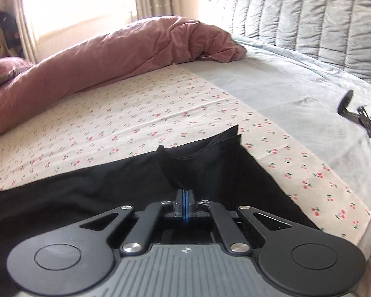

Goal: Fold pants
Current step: 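Pinch the waistband with the left tool while the right tool pinches the leg, then release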

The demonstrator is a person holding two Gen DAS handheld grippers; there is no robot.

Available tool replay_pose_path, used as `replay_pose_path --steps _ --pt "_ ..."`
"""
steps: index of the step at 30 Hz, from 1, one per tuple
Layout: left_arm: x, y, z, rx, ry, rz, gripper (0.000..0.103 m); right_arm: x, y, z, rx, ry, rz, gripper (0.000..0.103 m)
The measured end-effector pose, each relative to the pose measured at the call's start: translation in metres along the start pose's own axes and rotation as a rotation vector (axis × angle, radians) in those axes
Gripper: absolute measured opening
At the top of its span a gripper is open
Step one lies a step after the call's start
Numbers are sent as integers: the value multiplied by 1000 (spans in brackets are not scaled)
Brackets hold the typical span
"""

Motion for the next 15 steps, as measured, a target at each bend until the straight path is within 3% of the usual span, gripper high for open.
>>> replay_pose_path --steps 6,8,10,12,15 --pt "-1 -2 0 4 38 -13 75 -78 17 25 38 52 -214 0" --pt "-2 -3 -1 3 47 -13 75 -95 27 27 47 62 -290 10" --pt "-4 -5 0 -4 63 -14 75 -109 33 29 44 43 -407 28" --pt "-10 -9 2 -29 90 -29 75 -119 37 29 43 15 -518 40" --pt "-24 -14 9 -65 157 -61 74 -122 43 25 58 -19 -581 40"
Point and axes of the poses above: each gripper's, at about its wrist camera, not at the fingertips, and z roughly against the way its jaws point, x to its left, y to its underside, the point moved 8 cm from there along -z, roughly the way its jaws point, and after that the axes turned 13 degrees about -x, right-handed, at the moved point
